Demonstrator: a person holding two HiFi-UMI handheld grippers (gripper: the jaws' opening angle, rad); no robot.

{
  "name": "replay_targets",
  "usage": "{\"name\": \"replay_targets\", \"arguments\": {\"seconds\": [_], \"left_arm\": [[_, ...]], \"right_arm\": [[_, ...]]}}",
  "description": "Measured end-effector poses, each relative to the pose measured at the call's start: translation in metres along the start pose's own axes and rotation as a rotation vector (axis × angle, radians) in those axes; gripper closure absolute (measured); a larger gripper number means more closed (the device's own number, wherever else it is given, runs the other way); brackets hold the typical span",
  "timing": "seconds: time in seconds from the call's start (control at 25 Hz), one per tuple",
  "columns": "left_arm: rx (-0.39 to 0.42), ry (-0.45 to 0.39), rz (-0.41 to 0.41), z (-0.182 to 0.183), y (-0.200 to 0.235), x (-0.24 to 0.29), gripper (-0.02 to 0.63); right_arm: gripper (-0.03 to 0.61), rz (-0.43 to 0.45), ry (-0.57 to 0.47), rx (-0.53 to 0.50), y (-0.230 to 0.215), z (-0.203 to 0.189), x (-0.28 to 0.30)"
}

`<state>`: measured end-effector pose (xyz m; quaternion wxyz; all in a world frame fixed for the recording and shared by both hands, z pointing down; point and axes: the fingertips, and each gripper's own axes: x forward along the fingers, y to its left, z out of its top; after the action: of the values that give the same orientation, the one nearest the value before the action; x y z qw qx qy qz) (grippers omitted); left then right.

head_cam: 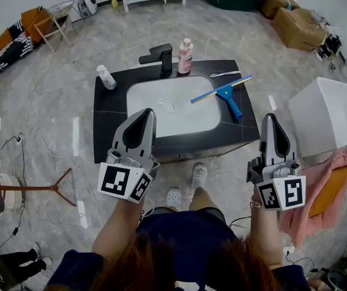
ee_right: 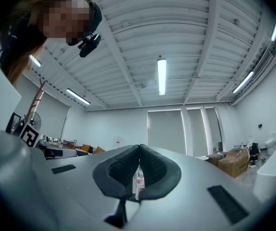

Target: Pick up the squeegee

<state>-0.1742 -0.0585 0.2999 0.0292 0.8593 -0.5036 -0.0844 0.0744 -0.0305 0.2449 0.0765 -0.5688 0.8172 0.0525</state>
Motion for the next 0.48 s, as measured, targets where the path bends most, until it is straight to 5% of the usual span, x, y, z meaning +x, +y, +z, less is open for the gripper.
{"name": "replay_targets", "arguments": {"seconds": [0.48], "left_arm": [[0.024,0.002,0.105,-0.014,0.034,0.131,0.595]], "right_arm": [[0.563,0.103,-0.01,0.003,-0.096,-0.022,0.14]]}}
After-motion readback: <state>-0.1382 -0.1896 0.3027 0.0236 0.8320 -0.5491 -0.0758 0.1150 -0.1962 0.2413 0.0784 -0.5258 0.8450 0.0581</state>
